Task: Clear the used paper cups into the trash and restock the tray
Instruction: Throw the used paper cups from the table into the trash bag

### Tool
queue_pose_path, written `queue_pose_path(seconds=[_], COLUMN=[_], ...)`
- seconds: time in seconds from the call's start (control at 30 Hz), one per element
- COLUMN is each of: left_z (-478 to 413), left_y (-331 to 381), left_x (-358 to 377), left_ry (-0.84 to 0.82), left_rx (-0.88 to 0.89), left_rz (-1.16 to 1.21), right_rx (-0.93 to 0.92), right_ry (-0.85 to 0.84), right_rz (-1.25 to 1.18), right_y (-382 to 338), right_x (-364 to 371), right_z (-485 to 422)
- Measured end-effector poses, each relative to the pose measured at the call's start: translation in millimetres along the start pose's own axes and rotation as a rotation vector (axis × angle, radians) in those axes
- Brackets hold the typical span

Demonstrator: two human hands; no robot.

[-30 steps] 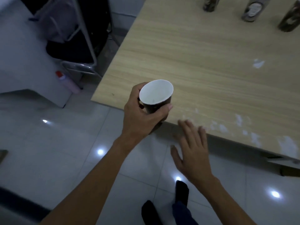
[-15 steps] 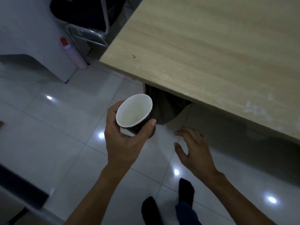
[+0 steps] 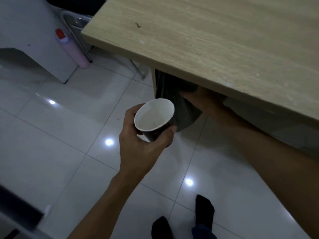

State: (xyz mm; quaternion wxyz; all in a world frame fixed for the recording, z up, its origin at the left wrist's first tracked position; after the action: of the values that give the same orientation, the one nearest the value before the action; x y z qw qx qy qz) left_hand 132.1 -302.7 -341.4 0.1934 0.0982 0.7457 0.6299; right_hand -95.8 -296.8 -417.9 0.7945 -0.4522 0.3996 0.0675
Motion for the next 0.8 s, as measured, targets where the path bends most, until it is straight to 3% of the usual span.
queue_pose_path(seconds=[0.1,0.27,0.53,0.8], left_z=[-8,-12,1,7], left_y=[2,2,-4,-24], left_x=[6,7,8,35], left_ry=[-0.015,0.007,0.032,-0.011], left_rx=[0.017,0.008,-0.081,-0.358], left_rz=[-0.025,-0.031,0.062,0.264], right_rx=[-0.102,-0.139,-0.198,0.019], right_ry=[-0.114,-0.138,-0.337,-0.685], right_rz=[0.149,0.325,0.403,0.601], right_y=[13,-23,0,45], right_x=[20,27,73,110], right_z=[-15,26,83,139])
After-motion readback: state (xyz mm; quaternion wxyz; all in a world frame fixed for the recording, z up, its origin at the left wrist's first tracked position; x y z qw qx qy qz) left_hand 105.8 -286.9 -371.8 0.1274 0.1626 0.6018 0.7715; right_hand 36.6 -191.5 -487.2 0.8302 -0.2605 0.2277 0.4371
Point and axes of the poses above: each hand's wrist, its own z-axis away from the middle knuckle, its own x-axis out of the palm, y = z × x, the point moved 4 cm from there along -z, towards the middle knuckle, and after that the axes turned 5 degrees about z, right-handed, at the moved point
